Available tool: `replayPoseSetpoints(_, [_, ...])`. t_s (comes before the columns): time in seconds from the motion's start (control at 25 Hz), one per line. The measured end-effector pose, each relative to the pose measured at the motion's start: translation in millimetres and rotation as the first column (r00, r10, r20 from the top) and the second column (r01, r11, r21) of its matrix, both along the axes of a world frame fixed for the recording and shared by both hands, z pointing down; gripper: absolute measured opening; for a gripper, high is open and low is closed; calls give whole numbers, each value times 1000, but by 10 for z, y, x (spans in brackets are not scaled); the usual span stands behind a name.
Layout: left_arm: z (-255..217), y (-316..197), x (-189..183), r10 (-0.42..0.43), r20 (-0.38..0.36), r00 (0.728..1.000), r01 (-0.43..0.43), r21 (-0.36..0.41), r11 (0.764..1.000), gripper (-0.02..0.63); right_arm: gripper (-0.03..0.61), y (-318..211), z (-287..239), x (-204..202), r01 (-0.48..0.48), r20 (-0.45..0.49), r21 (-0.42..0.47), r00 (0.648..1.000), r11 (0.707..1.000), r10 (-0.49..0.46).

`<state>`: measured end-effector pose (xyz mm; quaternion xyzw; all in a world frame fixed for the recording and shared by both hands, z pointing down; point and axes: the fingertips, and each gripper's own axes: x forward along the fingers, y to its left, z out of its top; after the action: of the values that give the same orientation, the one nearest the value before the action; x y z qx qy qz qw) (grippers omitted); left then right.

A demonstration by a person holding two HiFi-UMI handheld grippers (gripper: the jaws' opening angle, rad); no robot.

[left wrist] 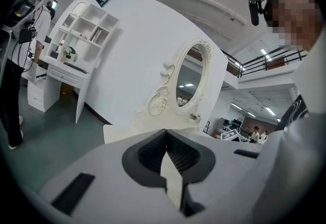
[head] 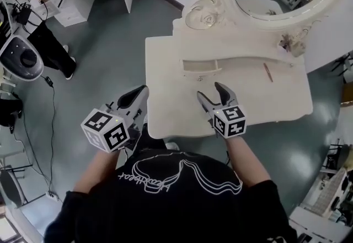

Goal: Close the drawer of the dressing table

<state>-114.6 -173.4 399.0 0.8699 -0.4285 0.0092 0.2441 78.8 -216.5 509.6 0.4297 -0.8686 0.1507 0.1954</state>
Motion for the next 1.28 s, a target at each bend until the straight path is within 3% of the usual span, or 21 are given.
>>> replayPoseSetpoints(0.32, [149, -255, -197, -22, -2, 1000, 22, -45, 999, 3, 275, -190, 363, -78, -32, -49, -43, 998, 999, 30])
replayPoseSetpoints(0.48, [237, -342, -244, -25, -5, 1000, 25, -71, 997, 3, 229, -280, 473, -63, -78, -55, -52, 996, 996, 75])
replayPoseSetpoints(1.28, [420, -522, -261, -16, 30, 999, 19, -125, 992, 3, 103, -481, 599, -140, -111, -48, -66, 993, 992, 107])
